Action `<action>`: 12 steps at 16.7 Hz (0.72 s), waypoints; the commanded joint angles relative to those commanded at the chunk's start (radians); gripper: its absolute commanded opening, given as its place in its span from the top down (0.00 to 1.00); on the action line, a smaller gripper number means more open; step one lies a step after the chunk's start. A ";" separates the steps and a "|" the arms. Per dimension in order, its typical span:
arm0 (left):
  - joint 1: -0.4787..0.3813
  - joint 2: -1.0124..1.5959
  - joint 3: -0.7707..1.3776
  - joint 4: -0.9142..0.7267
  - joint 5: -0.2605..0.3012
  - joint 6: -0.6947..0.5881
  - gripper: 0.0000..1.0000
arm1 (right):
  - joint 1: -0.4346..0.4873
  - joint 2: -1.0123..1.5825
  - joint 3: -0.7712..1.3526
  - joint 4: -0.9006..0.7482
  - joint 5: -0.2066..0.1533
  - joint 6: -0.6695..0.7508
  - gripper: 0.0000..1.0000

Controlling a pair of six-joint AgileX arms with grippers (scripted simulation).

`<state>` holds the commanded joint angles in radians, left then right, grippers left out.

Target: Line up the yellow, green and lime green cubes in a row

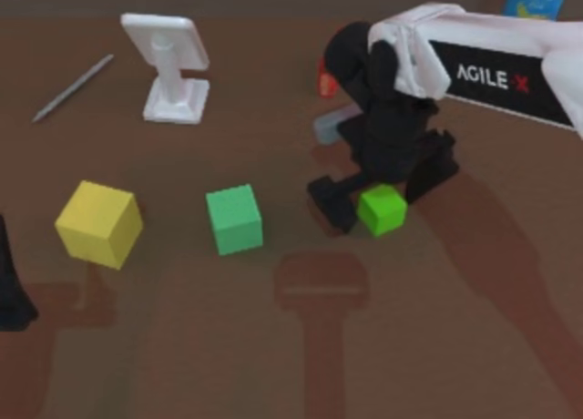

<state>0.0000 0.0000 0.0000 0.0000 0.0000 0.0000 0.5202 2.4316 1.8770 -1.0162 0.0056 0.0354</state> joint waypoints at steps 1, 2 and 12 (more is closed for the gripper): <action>0.000 0.000 0.000 0.000 0.000 0.000 0.00 | 0.000 0.000 0.000 0.000 0.000 0.000 0.45; 0.000 0.000 0.000 0.000 0.000 0.000 0.00 | 0.000 0.000 0.000 0.000 0.000 0.000 0.53; 0.000 0.000 0.000 0.000 0.000 0.000 0.00 | 0.000 0.000 0.000 0.000 0.000 0.000 1.00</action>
<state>0.0000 0.0000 0.0000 0.0000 0.0000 0.0000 0.5202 2.4316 1.8770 -1.0162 0.0056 0.0354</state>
